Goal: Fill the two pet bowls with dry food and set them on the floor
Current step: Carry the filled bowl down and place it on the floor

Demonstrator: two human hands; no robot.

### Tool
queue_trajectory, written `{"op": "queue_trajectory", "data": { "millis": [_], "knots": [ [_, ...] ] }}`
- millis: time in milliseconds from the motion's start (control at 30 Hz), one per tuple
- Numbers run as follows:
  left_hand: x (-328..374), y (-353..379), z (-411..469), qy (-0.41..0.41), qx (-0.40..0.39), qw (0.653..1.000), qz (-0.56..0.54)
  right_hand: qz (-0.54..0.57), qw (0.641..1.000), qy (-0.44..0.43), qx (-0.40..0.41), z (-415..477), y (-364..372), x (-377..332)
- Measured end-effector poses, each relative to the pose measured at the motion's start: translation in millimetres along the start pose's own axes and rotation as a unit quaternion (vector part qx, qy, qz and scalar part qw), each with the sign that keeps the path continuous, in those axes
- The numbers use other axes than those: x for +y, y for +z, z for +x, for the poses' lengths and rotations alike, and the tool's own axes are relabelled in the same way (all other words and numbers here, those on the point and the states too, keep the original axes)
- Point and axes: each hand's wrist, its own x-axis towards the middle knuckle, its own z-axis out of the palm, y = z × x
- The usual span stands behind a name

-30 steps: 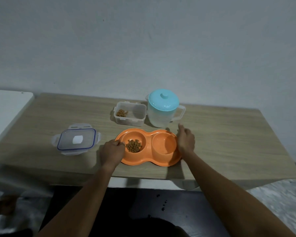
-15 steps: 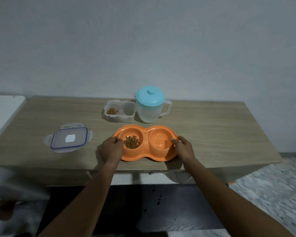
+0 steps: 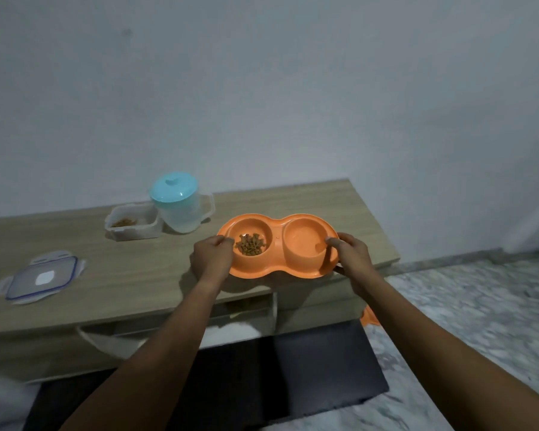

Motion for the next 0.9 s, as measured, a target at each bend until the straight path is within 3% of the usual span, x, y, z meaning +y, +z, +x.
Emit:
{"op": "queue_trajectory", "data": {
  "millis": [500,900],
  "knots": [
    [134,256,-182,0.043,-0.125,0.991,-0.03,0.02,0.992,-0.024,0.126,29,-352,-27],
    [202,450,-219,0.058,-0.224,0.971,-0.058,0.052,0.967,-0.004,0.248,110,-515,-9]
  ]
}}
